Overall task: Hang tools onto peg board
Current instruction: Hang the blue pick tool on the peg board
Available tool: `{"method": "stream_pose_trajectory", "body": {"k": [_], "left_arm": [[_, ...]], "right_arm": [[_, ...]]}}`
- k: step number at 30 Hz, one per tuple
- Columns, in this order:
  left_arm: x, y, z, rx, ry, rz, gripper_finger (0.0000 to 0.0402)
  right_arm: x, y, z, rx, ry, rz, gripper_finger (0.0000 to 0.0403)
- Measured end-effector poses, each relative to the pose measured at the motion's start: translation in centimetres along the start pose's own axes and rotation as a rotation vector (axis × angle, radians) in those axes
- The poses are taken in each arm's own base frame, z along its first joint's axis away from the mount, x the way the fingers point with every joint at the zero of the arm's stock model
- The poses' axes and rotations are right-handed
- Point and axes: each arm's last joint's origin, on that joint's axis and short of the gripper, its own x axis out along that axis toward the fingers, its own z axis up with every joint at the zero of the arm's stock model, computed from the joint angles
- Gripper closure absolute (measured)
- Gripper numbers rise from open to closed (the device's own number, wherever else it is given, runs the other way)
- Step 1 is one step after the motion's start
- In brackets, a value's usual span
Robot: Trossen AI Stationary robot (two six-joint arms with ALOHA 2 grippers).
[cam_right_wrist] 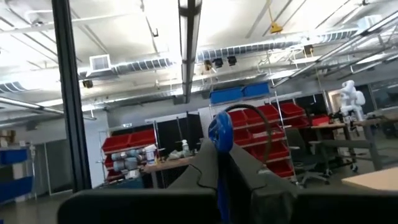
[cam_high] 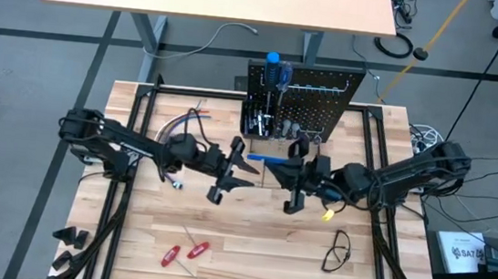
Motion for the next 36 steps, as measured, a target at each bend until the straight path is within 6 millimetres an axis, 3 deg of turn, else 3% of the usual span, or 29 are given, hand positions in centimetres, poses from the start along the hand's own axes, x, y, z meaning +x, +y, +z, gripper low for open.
{"method": "stream_pose_trajectory", "body": {"k": [6,16,20,25,32,36], "left_arm": [[0.5,0.2,-0.8,0.019,0.023,0.03,0.0242],[0.5,0.3,-0.9,0.017,0.037,0.028,0.0246],[0.5,0.3,-1.0,0.017,0.041,0.037,0.029],[0.4,0.3,-1.1,0.034,0.052,0.045,0.0386],[0.4,0.4,-1.1,0.036,0.058,0.06,0.0396],[0.4,0.4,-1.2,0.033,0.069,0.075,0.0398]], "right_arm": [[1.3,0.6,-0.8,-0.025,-0.002,0.001,0.0403],[1.6,0.2,-1.0,-0.064,0.0,-0.013,0.0403],[1.6,0.1,-1.0,-0.065,0.0,-0.016,0.0402],[1.6,0.1,-1.0,-0.073,0.001,-0.014,0.0402],[1.6,0.1,-1.1,-0.081,0.01,-0.016,0.0398],[1.6,0.0,-1.3,-0.094,0.029,-0.046,0.0377]]}}
